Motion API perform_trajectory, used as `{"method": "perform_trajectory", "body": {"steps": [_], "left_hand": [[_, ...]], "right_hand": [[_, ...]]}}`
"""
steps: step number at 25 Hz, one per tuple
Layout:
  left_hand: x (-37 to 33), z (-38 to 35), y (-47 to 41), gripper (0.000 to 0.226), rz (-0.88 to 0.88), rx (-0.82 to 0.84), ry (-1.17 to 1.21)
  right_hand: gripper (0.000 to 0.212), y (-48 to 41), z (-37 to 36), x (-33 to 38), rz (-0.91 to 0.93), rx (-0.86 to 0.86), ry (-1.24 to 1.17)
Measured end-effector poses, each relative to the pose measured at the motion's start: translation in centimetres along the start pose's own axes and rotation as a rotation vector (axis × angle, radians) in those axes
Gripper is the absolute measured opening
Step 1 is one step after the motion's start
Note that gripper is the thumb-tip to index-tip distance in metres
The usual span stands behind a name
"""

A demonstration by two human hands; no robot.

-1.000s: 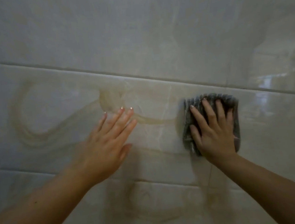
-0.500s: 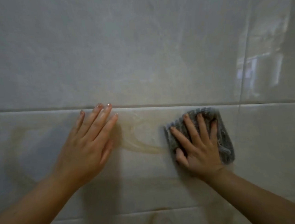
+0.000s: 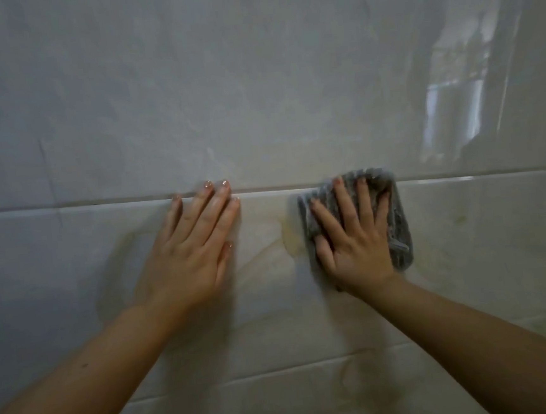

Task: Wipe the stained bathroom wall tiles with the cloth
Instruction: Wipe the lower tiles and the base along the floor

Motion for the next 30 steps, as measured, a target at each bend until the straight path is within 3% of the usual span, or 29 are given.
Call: {"method": "perform_trajectory", "body": {"steps": [2,3,6,9,11,14,15,18,20,22,26,28,30], "left_hand": [[0.1,-0.2,0.1,0.056,-0.007,0.006,0.011],[0.1,-0.2,0.0,0.055,-0.009,-0.005,0.013],[0.0,0.1,0.3,0.054,0.004,-0.03,-0.009],[-1.0,0.1,0.6,0.056,0.026,0.005,-0.052],[-1.4,0.3,0.4,0.057,0.059,0.024,-0.079],[-2.8,0.5,-0.1,0.058,0.085,0.029,-0.087],[-3.8,0.7,-0.4,0.058,0.071,0.017,-0.088],[-7.7,0.3,-1.1,0.056,0.014,0.006,-0.093],[-9.9,-0.4,-1.5,0.057,0.008,0.026,-0.088],[-11.2,-1.2,-2.0,0.059,-0.003,0.054,-0.091],[-12.7,-2.4,-3.3,0.062,0.018,0.06,-0.083],[-13.1,-2.8,-3.4,0.061,0.038,0.051,-0.082],[-13.0,-2.9,-3.1,0.06,0.044,0.053,-0.068]], "right_hand": [[0.062,-3.4,0.3,0.5,-0.244,-0.067,-0.036],[0.062,-4.3,0.3,1.9,-0.243,-0.082,-0.068],[0.061,-0.1,-0.9,7.2,0.089,0.006,-0.109],[0.059,5.7,-0.9,4.5,0.256,0.049,-0.043],[0.061,4.8,-0.7,0.4,0.114,-0.001,-0.038],[0.061,-0.3,-0.1,-3.0,-0.264,-0.112,-0.056],[0.062,-0.9,0.0,-2.5,-0.271,-0.128,-0.073],[0.064,3.3,-0.7,-0.2,0.064,-0.057,-0.107],[0.064,7.5,-0.8,-2.5,0.178,-0.02,-0.068],[0.065,7.9,-0.6,-6.8,0.096,-0.041,-0.046],[0.061,3.8,0.1,-11.5,-0.304,-0.129,-0.054],[0.062,5.0,-0.2,-9.9,-0.273,-0.122,-0.08],[0.063,9.3,-1.1,-8.4,-0.091,-0.038,-0.103]]}}
Point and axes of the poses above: each hand's wrist, its own y-axis away from the middle knuckle, its own z-axis out of the back of the hand, x = y × z, the point moved 5 cm from there along -y, towards the middle knuckle, and after that the axes turned 8 degrees about z, right-handed, at the moved point
